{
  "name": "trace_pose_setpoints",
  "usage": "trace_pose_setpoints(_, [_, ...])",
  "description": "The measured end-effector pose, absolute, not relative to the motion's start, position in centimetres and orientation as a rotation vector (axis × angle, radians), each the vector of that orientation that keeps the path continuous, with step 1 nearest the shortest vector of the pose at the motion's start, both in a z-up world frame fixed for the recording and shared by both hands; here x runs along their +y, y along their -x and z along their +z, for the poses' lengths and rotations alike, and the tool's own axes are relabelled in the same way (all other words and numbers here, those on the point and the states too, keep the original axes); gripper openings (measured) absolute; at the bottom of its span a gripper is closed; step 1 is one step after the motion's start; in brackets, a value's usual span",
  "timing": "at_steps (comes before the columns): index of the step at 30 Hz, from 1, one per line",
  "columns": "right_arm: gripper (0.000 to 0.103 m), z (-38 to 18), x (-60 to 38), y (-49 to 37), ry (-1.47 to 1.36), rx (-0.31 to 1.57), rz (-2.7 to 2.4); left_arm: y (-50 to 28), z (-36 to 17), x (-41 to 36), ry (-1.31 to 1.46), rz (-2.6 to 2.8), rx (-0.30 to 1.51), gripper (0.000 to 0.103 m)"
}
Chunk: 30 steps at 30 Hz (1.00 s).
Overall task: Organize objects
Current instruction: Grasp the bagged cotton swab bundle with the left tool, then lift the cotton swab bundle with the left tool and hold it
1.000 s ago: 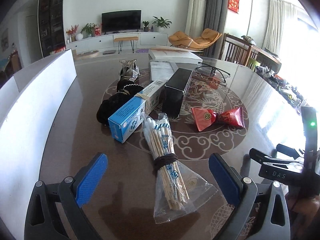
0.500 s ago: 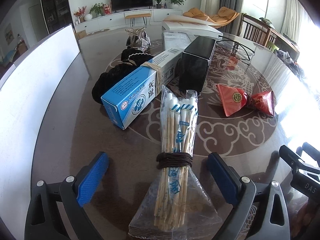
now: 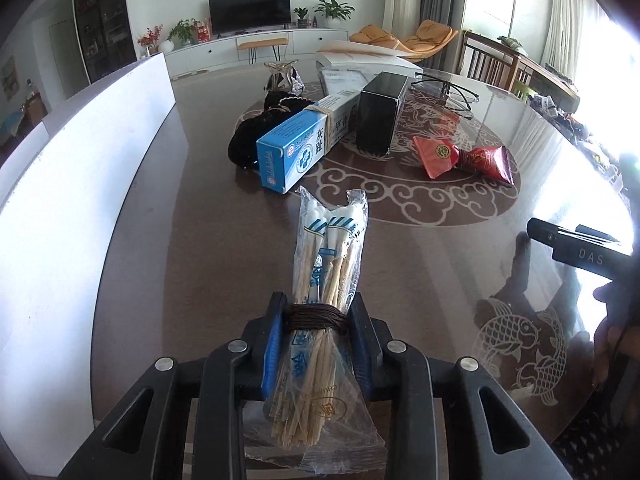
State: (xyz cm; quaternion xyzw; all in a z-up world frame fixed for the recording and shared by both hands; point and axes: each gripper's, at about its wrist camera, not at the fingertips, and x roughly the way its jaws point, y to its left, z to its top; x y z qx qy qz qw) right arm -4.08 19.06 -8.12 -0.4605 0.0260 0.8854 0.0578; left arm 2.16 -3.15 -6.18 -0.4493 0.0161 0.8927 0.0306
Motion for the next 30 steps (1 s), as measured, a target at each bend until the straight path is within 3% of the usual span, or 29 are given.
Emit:
trace_pose_setpoints(10, [0.103, -8.1, 19.0, 4.1, 1.396, 0.079, 2.684, 0.9, -6.4, -7.6, 1.417, 2.867, -0.034, 0.034])
trace_pose_setpoints(12, [0.103, -8.1, 19.0, 4.1, 1.396, 0.079, 2.684, 1.4, -6.6, -7.8, 1.43, 2.874, -0.027, 0.049])
trace_pose_setpoints(14, [0.103, -8.1, 19.0, 4.1, 1.396, 0.078, 2.684, 2.0, -6.9, -8.4, 1.463, 2.884, -0.05, 0.08])
trace_pose_setpoints(17, [0.103, -8.1, 19.0, 4.1, 1.395, 0.078, 2.684, 2.5, -7.2, -9.2, 1.478, 2.888, -0.069, 0.094])
trace_pose_setpoints(22, [0.103, -8.1, 19.0, 4.1, 1.395, 0.078, 2.684, 3.0, -7.5, -8.9, 1.487, 2.859, -0.053, 0.103])
trace_pose_setpoints(30, [0.103, -8.1, 19.0, 4.1, 1.395, 0.078, 2.684, 3.5, -7.4, -8.7, 1.478, 2.856, -0.053, 0.103])
